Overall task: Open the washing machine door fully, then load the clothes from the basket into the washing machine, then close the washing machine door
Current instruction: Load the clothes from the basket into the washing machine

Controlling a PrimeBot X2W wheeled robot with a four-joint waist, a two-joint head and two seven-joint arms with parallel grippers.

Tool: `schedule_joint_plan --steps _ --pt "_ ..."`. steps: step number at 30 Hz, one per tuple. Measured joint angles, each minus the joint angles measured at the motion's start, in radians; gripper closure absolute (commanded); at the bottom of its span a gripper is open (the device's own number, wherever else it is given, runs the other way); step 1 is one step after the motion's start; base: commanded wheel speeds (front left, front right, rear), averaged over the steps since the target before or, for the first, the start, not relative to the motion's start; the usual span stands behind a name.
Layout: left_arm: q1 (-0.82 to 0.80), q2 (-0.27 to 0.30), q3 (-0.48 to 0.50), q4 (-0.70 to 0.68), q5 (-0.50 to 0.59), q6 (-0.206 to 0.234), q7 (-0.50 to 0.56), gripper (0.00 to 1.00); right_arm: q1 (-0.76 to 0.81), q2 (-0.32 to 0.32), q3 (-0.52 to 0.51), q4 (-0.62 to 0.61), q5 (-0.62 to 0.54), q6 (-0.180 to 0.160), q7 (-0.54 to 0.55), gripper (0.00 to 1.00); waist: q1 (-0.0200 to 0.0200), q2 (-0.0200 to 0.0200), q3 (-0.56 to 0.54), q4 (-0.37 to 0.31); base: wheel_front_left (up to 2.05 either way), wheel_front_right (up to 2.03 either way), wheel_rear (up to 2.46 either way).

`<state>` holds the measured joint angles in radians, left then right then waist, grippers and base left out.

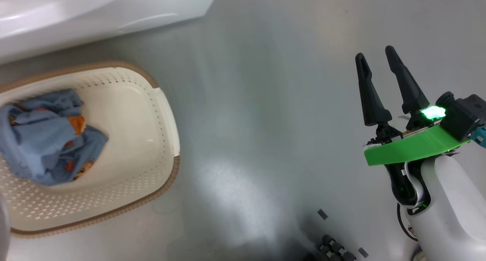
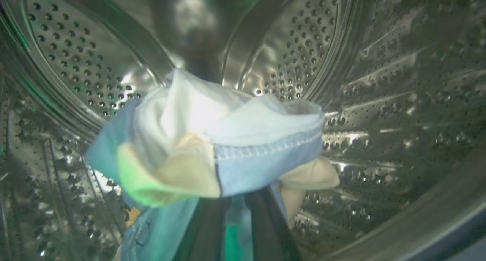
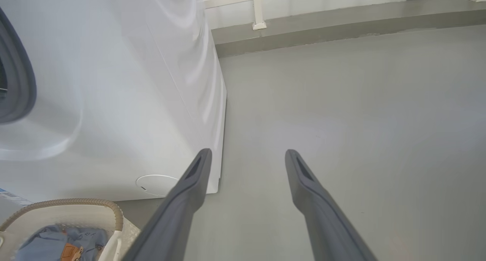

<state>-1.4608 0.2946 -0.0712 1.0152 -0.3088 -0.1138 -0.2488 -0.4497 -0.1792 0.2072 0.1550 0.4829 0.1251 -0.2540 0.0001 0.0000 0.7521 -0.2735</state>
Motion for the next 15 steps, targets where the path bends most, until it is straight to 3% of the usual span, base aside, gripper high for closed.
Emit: schedule_joint_plan --steps 4,10,11,13,15 --pt "-0.027 0.001 0.038 -0.170 0.018 0.010 -0.008 1.00 -0.018 0.008 -0.002 -0.003 -0.009 0.000 0.000 0.00 0.0000 0.0000 0.040 -0.019 0.00 0.00 0.00" --pt "0.017 -0.008 0.083 -0.202 0.052 0.036 -0.008 0.99 -0.021 0.009 0.007 -0.001 -0.009 0.000 0.000 0.00 0.0000 0.0000 0.038 -0.017 0.00 0.00 0.00" --pt "0.022 -0.009 0.087 -0.201 0.059 0.038 -0.008 0.87 -0.022 0.009 0.009 -0.001 -0.009 0.000 0.000 0.00 0.0000 0.0000 0.035 -0.015 0.00 0.00 0.00" --pt "0.023 -0.013 0.098 -0.173 0.061 0.044 -0.008 0.78 -0.022 0.009 0.011 0.000 -0.009 0.000 0.000 0.00 0.0000 0.0000 0.029 -0.012 0.00 0.00 0.00" --pt "0.022 -0.019 0.101 -0.105 0.063 0.045 -0.007 0.00 -0.022 0.007 0.012 0.004 -0.009 0.000 0.000 0.00 -0.0001 0.0000 0.021 -0.009 0.00 0.00 0.00"
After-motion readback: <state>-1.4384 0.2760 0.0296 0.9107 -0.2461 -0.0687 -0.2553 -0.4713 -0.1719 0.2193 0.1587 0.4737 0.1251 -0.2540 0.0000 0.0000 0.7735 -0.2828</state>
